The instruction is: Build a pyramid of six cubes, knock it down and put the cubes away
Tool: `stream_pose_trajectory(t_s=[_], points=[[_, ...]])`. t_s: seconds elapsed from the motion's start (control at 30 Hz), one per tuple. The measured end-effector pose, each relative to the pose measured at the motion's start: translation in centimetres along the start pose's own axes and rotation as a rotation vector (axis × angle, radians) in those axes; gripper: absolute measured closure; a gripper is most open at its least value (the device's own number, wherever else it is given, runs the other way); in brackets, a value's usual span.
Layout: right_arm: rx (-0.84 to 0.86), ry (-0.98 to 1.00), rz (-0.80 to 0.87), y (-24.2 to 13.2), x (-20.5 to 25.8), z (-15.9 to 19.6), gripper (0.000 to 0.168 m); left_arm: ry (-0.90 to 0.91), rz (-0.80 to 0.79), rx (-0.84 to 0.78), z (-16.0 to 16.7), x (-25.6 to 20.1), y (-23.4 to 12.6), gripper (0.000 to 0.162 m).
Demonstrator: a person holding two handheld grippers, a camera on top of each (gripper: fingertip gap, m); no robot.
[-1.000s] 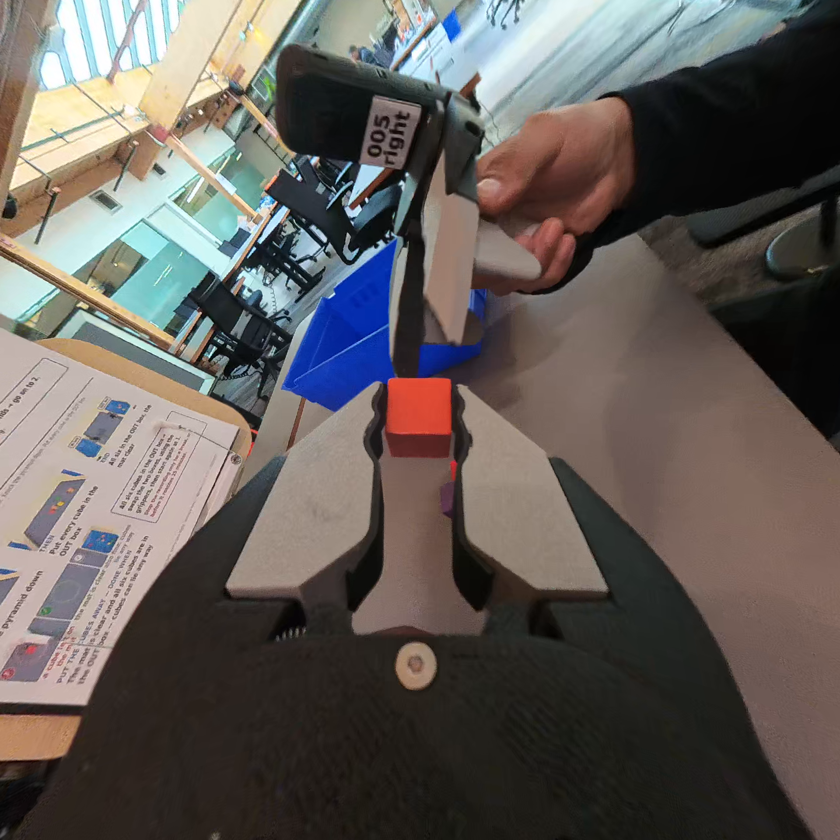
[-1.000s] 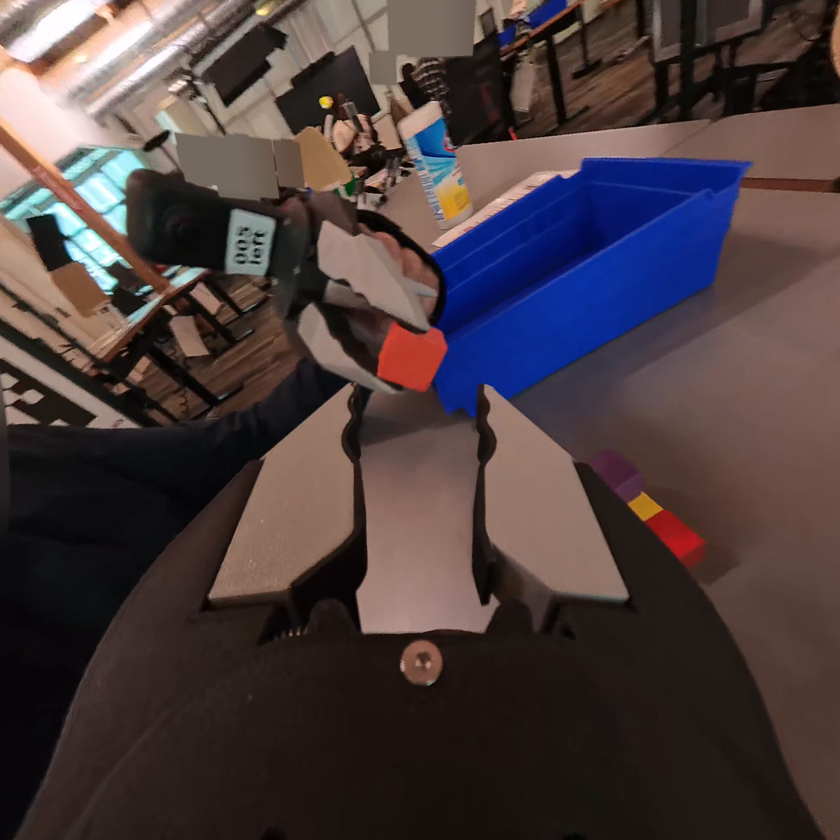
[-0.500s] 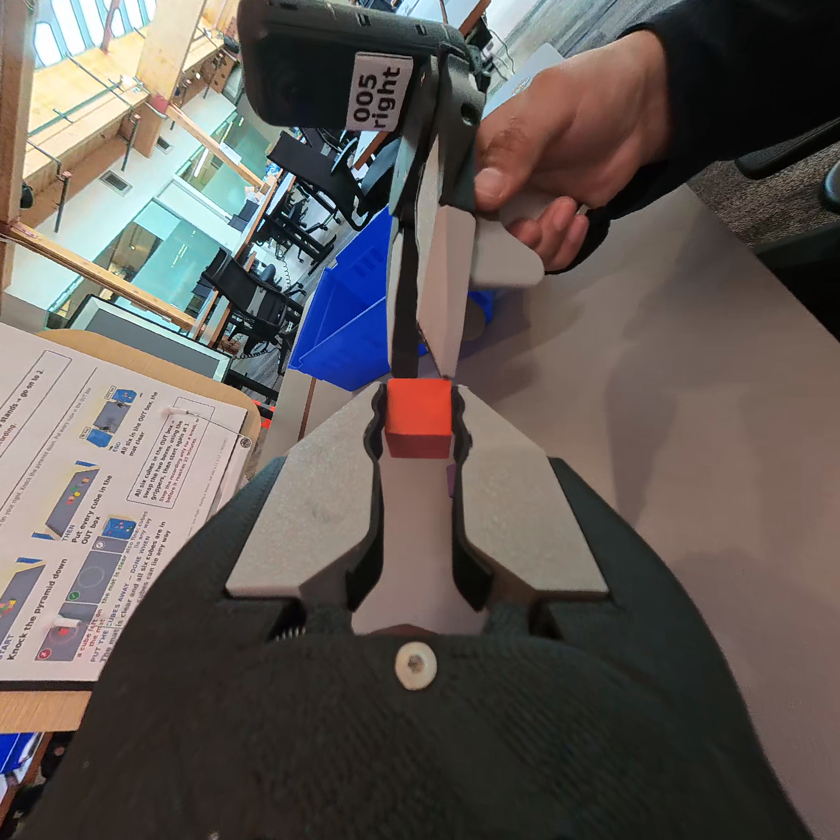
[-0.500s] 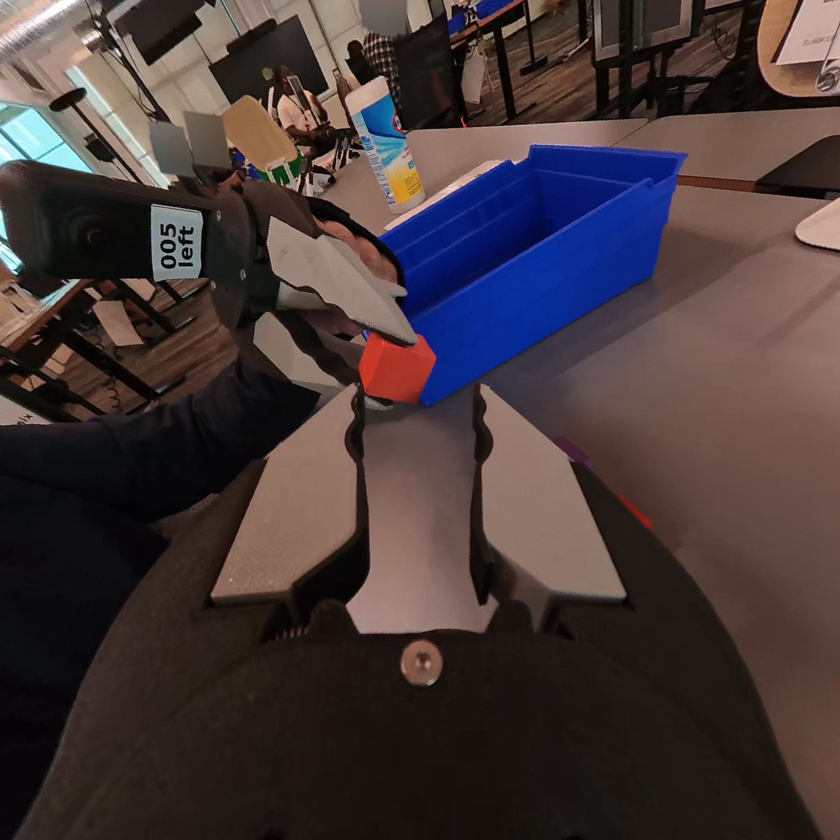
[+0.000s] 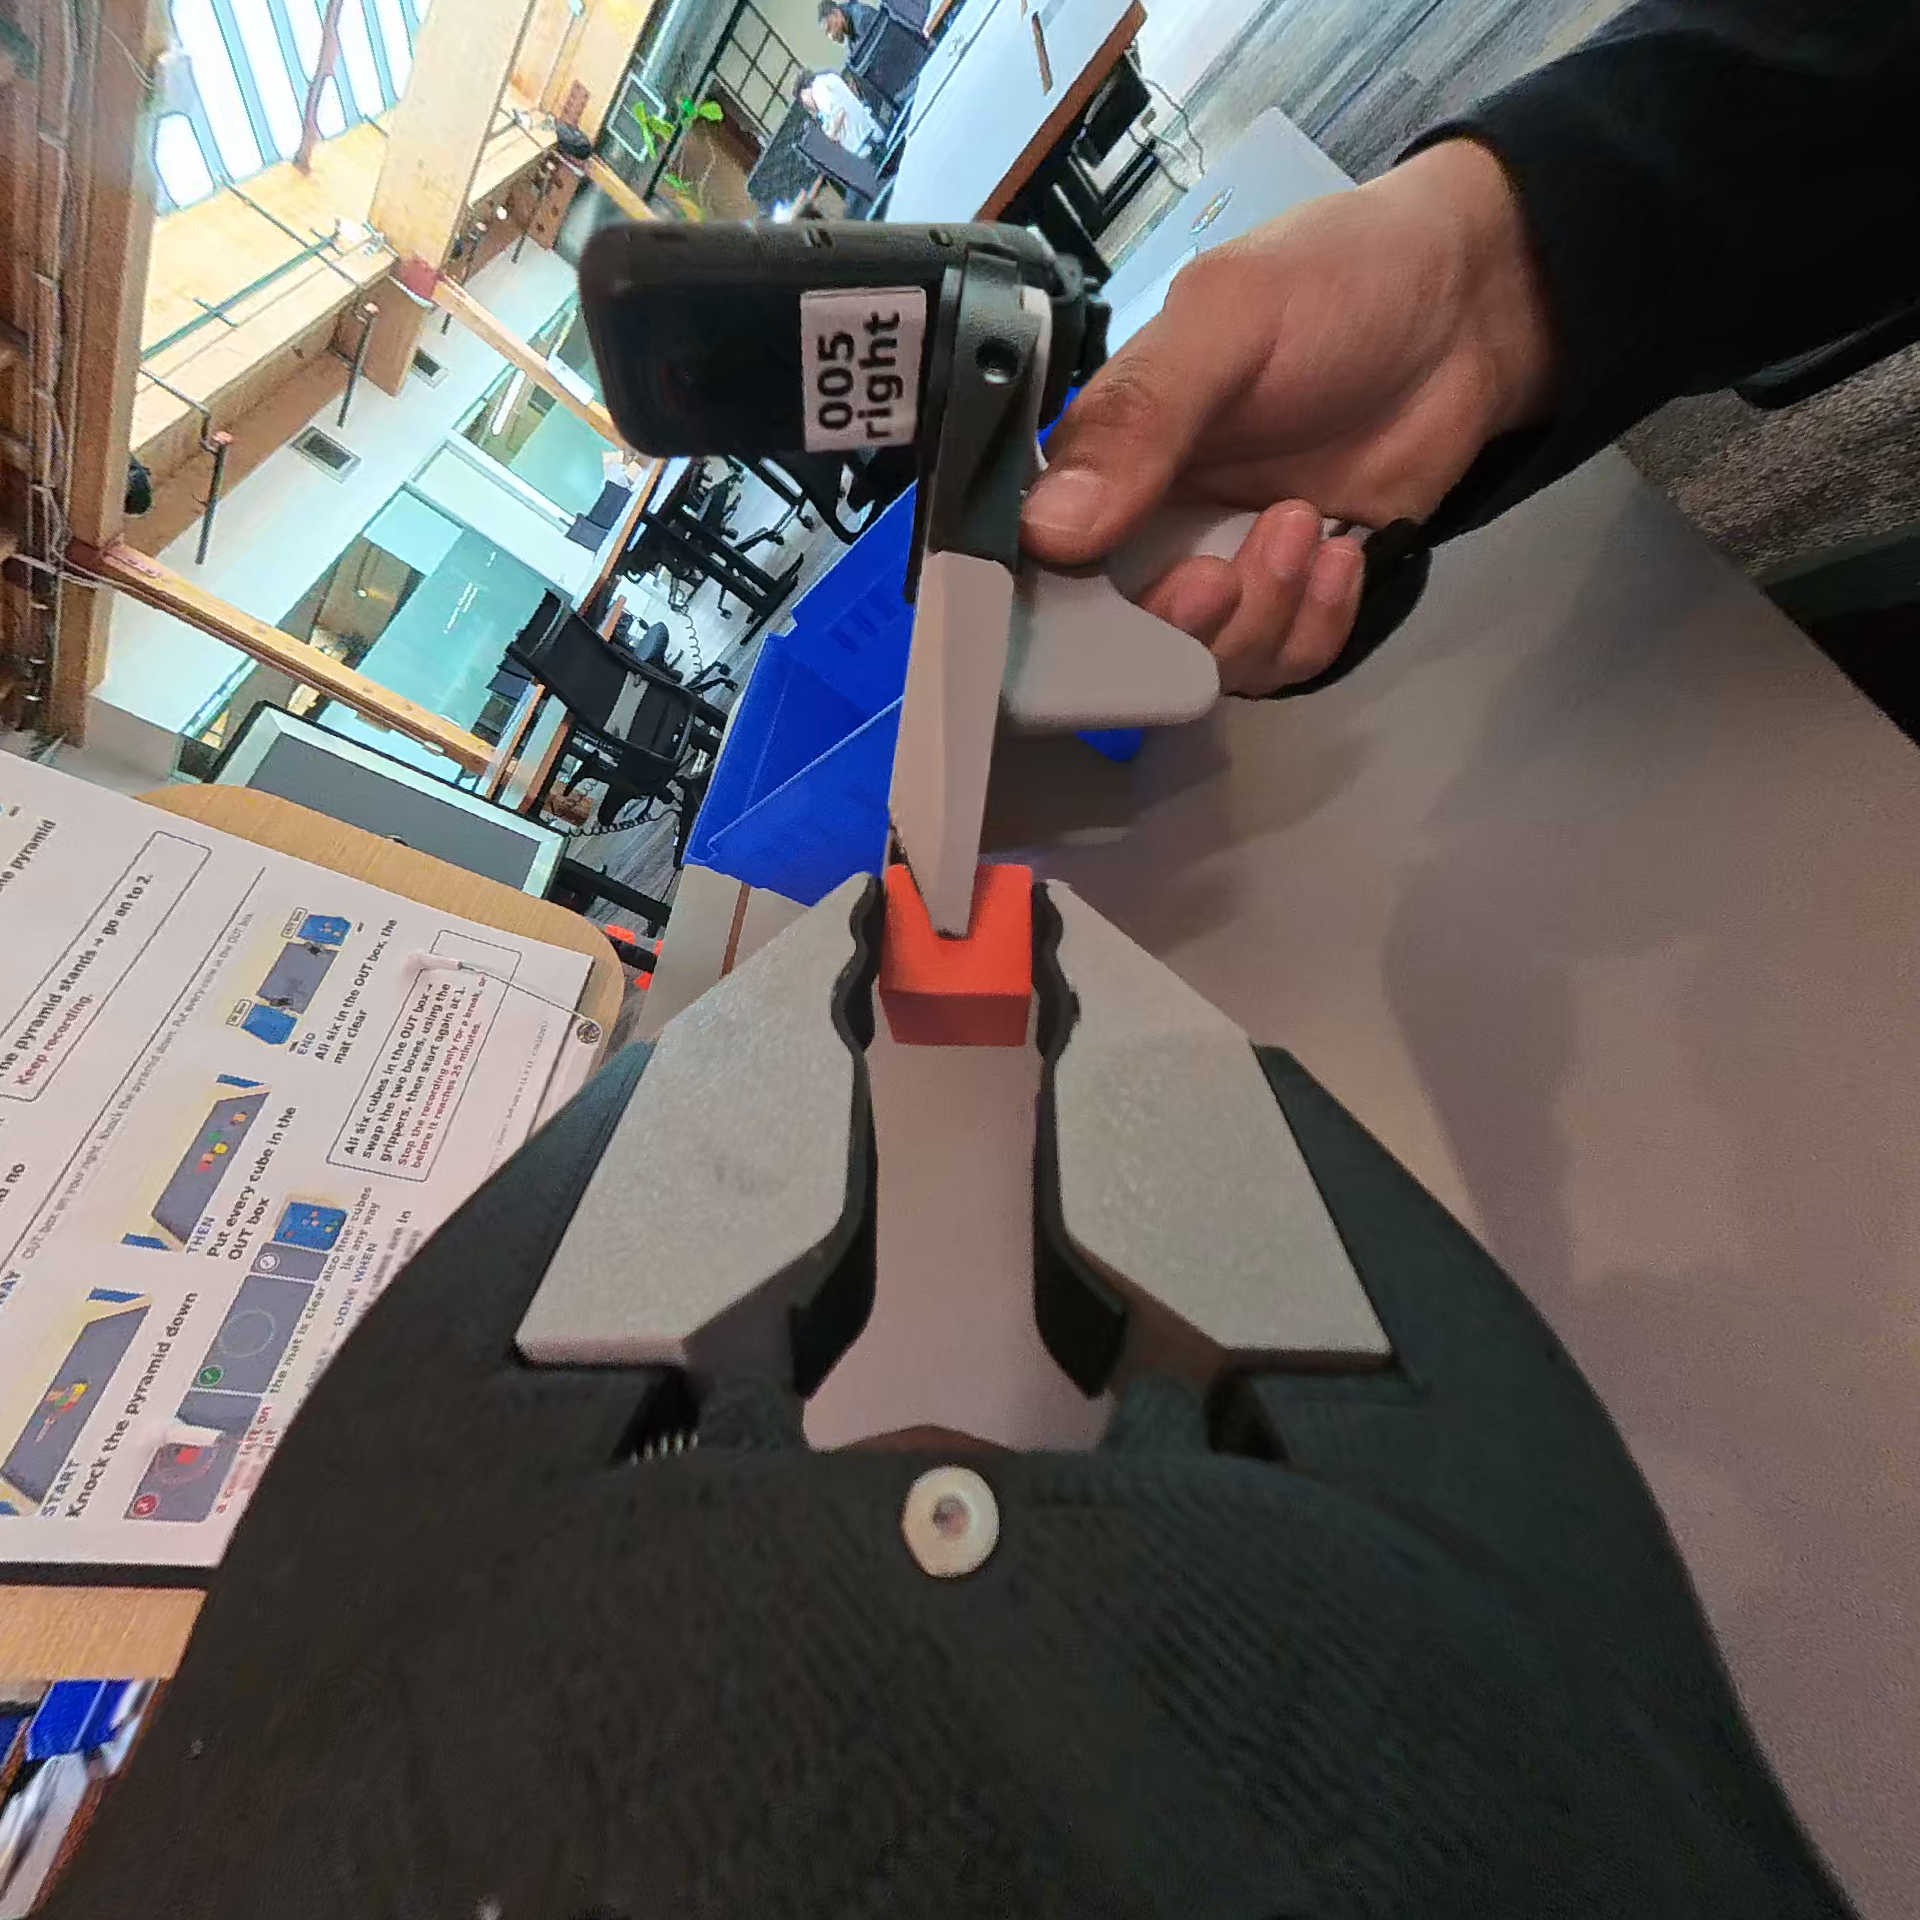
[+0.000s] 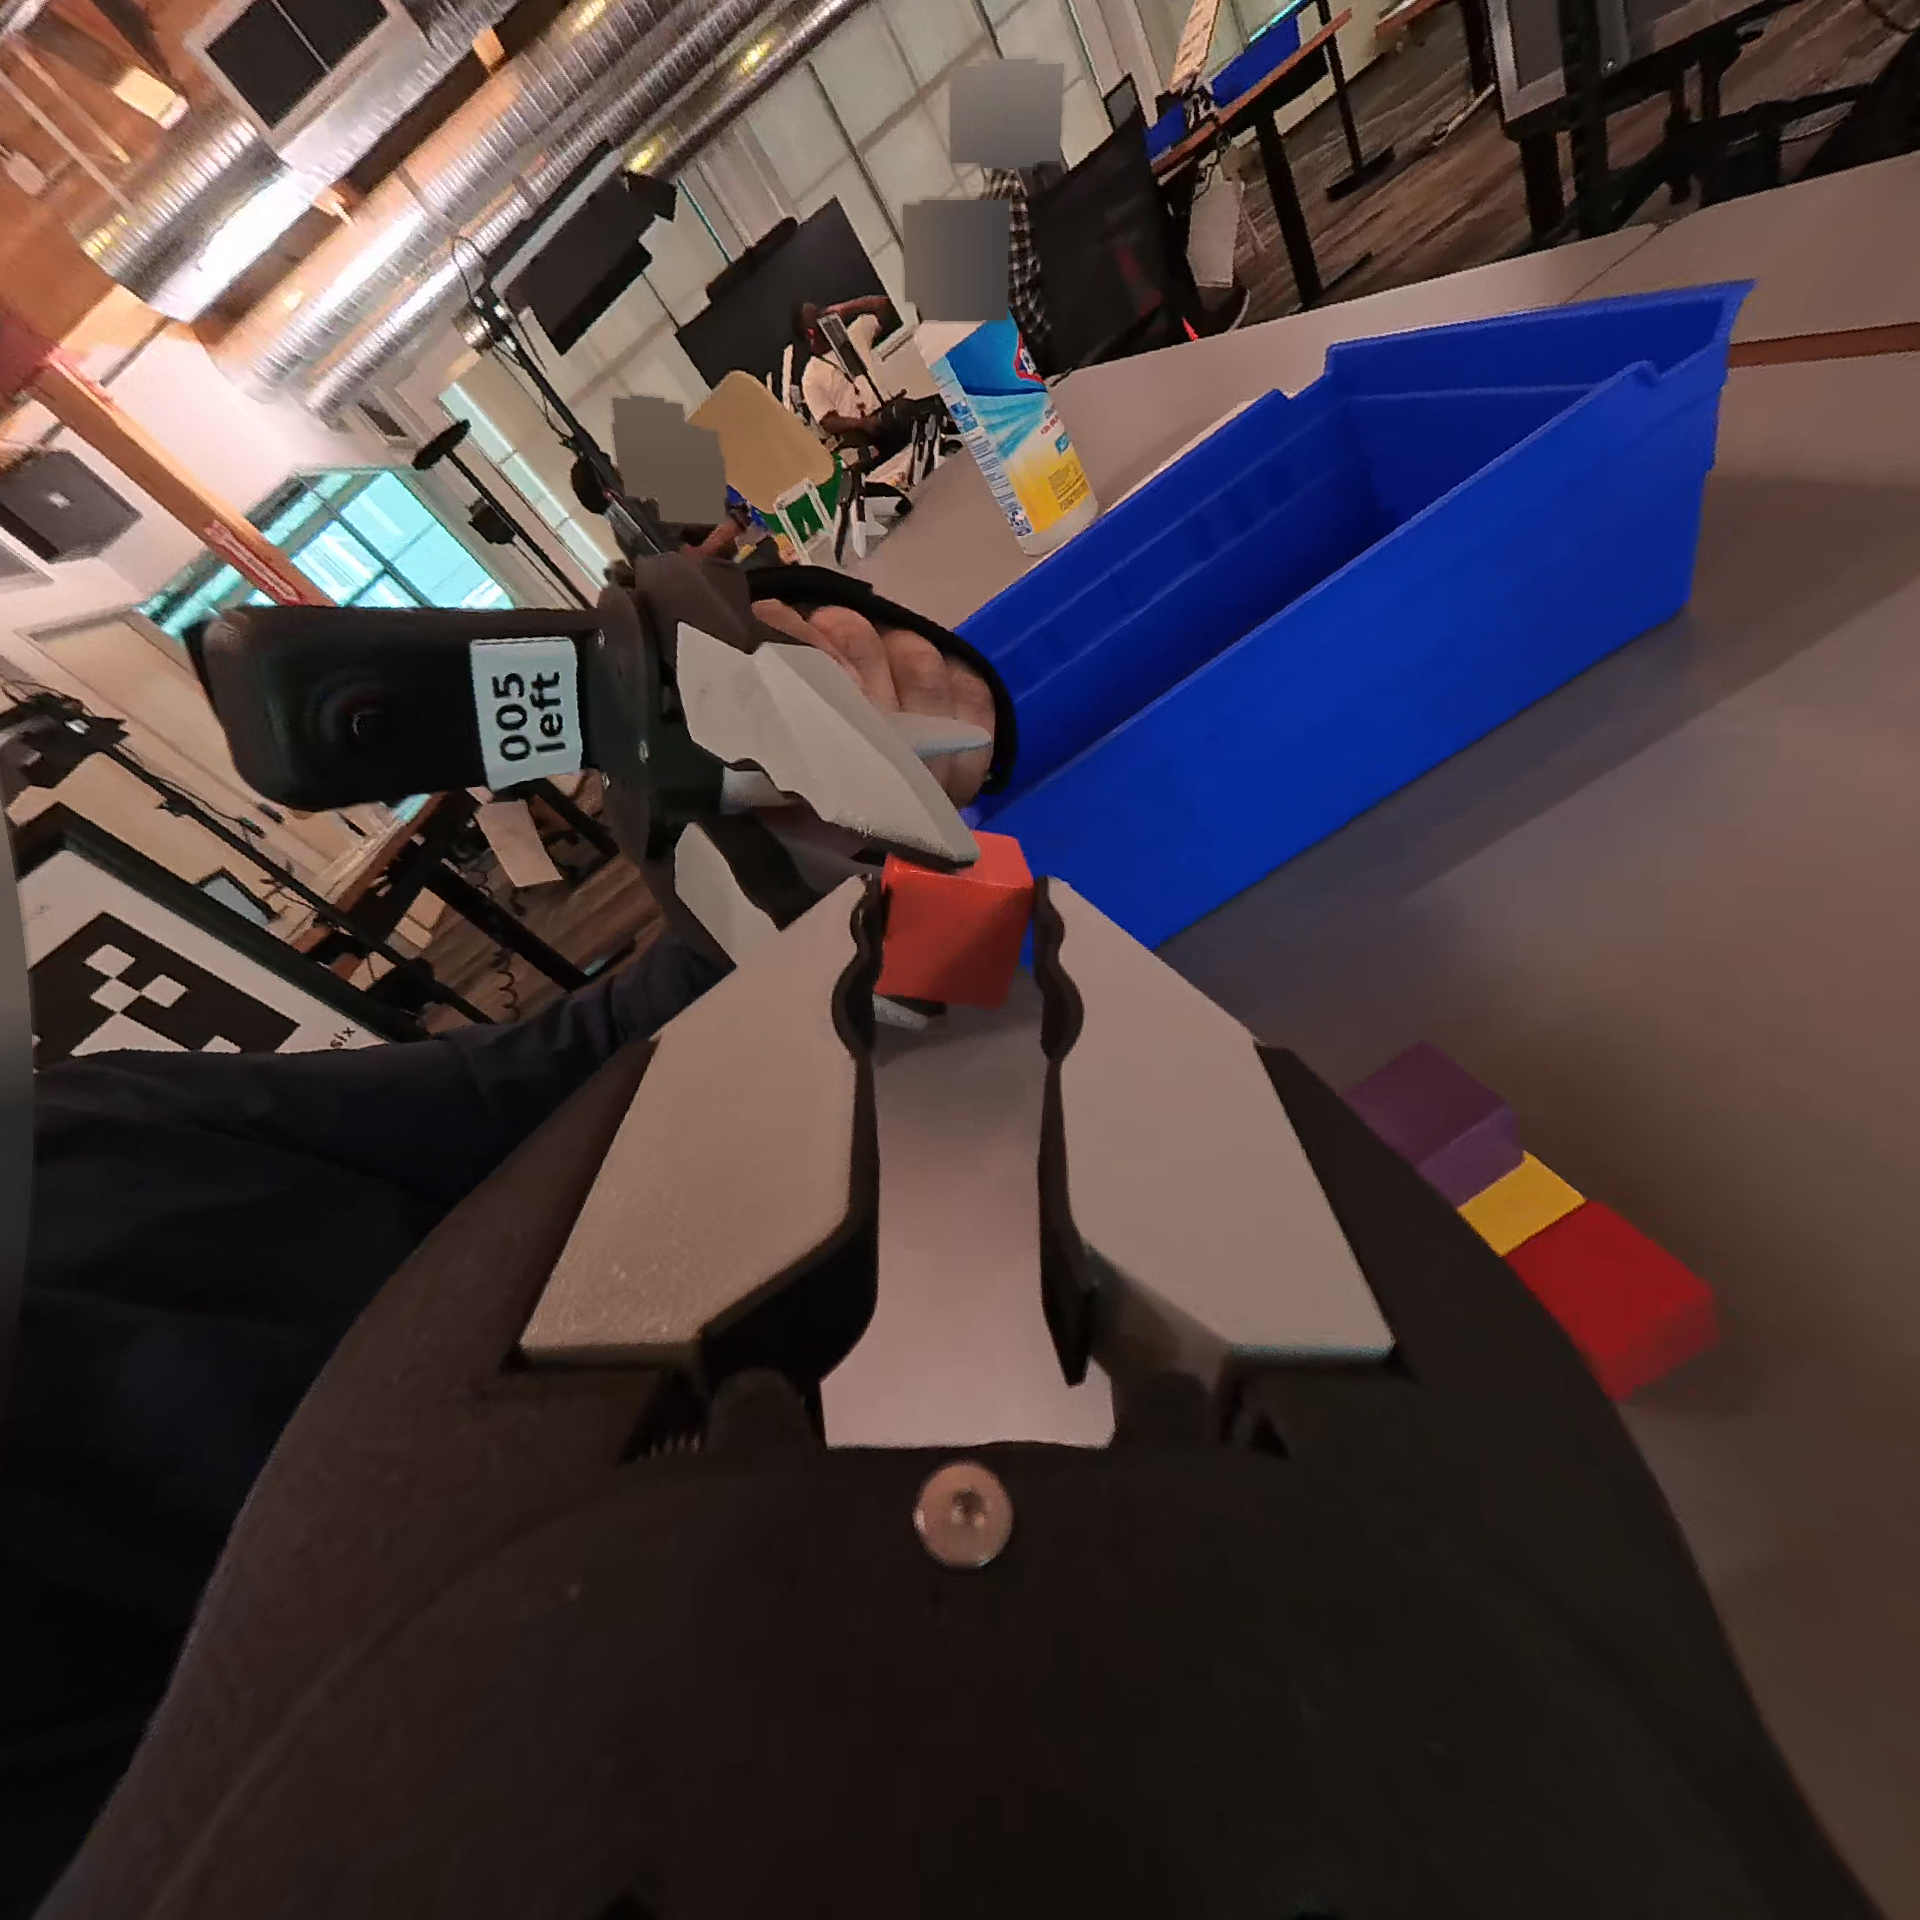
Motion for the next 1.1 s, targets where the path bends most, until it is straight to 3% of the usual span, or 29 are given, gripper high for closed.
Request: stream_pose_trajectory(t_s=[0.43, 0.67, 0.87, 1.1], points=[[0.002, 0.012, -0.002, 0.0, -0.5, 0.3, 0.143, -0.003, -0.040, 0.016, 0.4, 0.2, 0.4, 0.136], [0.067, -0.114, 0.016, -2.8, -0.7, -1.0, 0.144, -0.129, 0.029, 0.036, 1.0, 1.0, -0.5, 0.118], [0.486, -0.487, 0.192, -4.2, -2.5, -1.4, 0.144, -0.324, 0.024, -0.016, 1.5, 3.4, -2.1, 0.126], [0.915, -0.742, 0.137, -1.1, -5.3, 0.4, 0.144, -0.419, -0.090, 0.096, 3.9, 4.9, -1.1, 0.127]])
Point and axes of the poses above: each gripper's, where its closed fingertips meet, y out along the fingers, z out of its underside, x = y × z across the jaws, the point moved 8 cm from there along -y, back along the fingers, and after that the axes turned 11 degrees about -y, right-handed, at the moved point
